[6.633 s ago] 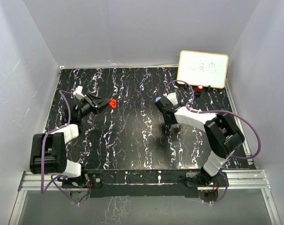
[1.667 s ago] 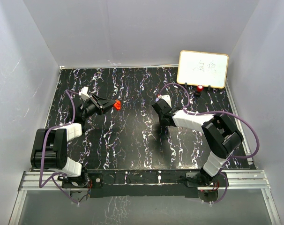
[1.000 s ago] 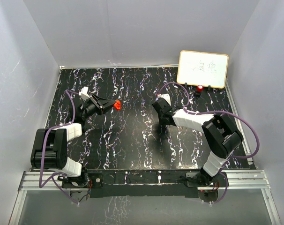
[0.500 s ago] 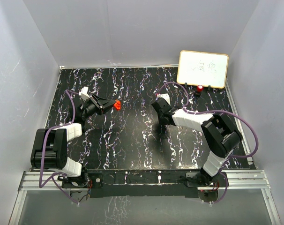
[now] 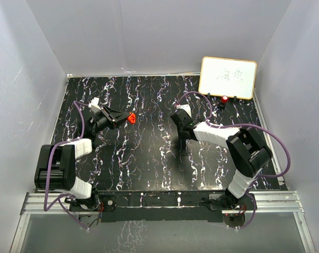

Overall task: Insert the wireless bluetooth earbuds into the charging case
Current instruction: Pick up the earbud from the center of the board.

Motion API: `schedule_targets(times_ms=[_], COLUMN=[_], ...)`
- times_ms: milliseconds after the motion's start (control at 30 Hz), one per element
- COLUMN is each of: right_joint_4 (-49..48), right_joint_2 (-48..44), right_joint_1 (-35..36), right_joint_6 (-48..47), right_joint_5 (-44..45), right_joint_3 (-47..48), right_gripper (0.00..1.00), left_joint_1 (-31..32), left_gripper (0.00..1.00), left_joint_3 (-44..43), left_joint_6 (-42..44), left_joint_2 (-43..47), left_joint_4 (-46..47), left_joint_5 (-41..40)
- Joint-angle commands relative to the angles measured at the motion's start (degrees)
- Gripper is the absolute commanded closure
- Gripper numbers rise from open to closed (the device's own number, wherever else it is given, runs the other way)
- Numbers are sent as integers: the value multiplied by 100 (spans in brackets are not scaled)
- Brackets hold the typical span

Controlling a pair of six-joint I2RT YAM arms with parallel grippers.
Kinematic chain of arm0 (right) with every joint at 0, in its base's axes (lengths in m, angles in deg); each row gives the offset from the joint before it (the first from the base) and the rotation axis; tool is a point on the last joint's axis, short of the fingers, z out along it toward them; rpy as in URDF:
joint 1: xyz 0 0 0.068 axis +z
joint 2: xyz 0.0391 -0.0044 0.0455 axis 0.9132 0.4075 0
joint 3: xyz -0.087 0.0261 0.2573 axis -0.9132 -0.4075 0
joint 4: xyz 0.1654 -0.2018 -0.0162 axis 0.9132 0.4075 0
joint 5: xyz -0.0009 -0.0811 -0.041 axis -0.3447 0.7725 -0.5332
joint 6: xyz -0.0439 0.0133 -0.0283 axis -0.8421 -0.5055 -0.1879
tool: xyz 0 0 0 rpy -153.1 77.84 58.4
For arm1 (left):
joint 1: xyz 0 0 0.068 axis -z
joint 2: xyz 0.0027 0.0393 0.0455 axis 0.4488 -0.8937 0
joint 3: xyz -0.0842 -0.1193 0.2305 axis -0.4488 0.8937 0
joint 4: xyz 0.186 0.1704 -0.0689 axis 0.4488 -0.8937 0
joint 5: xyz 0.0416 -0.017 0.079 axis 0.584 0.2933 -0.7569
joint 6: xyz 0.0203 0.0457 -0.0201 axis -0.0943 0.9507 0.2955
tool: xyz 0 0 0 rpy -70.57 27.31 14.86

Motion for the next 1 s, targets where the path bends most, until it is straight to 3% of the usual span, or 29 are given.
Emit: schedule_targets(times_ms=[0, 200, 400, 733, 967], right_joint_4=[-144, -475, -1426, -4207, -6184], right_joint_2=[-42, -472, -1189, -2689, -3086], right_joint_1=[-27, -30, -34, -41, -54], right_joint_6=[-20, -140, -255, -741, -954], right_joint_5=[29, 43, 46, -424, -1186], right_joint_3=[213, 72, -353, -1913, -2806], right_gripper=[98, 100, 100, 100, 100], left_joint_1=[24, 58, 281, 889, 1289], left_gripper=[100, 100, 100, 100, 100], left_joint_3=[-72, -113, -223, -468, -745], left_joint_6=[64, 44, 43, -358, -551], left_joint_2=[81, 51, 32, -473, -886], left_joint_4=[77, 86, 27, 575, 821], left_joint_5=[49, 31, -84, -227, -311])
